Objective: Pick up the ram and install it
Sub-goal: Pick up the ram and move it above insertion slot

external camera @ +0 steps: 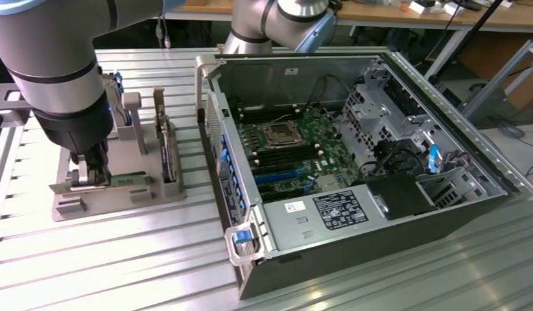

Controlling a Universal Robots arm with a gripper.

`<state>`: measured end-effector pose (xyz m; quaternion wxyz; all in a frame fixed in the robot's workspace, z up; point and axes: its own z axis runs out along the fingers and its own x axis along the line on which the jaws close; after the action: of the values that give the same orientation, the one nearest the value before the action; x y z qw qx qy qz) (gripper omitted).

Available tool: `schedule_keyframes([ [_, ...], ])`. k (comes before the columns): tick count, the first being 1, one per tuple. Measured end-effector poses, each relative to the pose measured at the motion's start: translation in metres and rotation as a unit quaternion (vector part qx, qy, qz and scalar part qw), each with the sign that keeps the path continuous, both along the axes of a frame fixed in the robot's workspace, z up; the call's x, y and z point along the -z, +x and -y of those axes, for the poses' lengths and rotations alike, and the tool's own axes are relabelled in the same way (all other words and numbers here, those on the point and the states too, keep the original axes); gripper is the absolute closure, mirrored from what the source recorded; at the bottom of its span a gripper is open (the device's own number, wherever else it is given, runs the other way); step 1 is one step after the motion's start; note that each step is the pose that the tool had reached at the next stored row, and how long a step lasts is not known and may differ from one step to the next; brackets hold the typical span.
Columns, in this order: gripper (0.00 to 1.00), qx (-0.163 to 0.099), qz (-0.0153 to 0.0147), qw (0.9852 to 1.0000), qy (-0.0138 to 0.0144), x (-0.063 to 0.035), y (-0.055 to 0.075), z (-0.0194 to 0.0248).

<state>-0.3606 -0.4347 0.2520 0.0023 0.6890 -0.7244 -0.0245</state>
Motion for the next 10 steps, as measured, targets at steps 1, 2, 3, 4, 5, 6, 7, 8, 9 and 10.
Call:
schedule_keyframes([
  [1, 0.87, 0.000, 0.0001, 1.0000, 0.0000, -0.0012, 0.000, 0.0000],
  [2, 0.87, 0.000, 0.0000, 1.0000, 0.0000, -0.0028, 0.000, 0.0000],
  [3, 0.87, 0.000, 0.0000, 1.0000, 0.0000, -0.0053, 0.000, 0.0000],
  [4, 0.87, 0.000, 0.0000, 1.0000, 0.0000, -0.0067, 0.000, 0.0000],
  [5, 0.87, 0.000, 0.0000, 1.0000, 0.0000, -0.0081, 0.000, 0.0000],
  [6, 0.87, 0.000, 0.0001, 1.0000, 0.0000, -0.0092, 0.000, 0.0000],
  [7, 0.87, 0.000, 0.0001, 1.0000, 0.0000, -0.0110, 0.000, 0.0000],
  [8, 0.87, 0.000, 0.0000, 1.0000, 0.0000, -0.0128, 0.000, 0.0000],
  [9, 0.87, 0.000, 0.0000, 1.0000, 0.0000, -0.0145, 0.000, 0.0000],
  [10, 0.87, 0.000, 0.0000, 1.0000, 0.0000, -0.0160, 0.000, 0.0000],
])
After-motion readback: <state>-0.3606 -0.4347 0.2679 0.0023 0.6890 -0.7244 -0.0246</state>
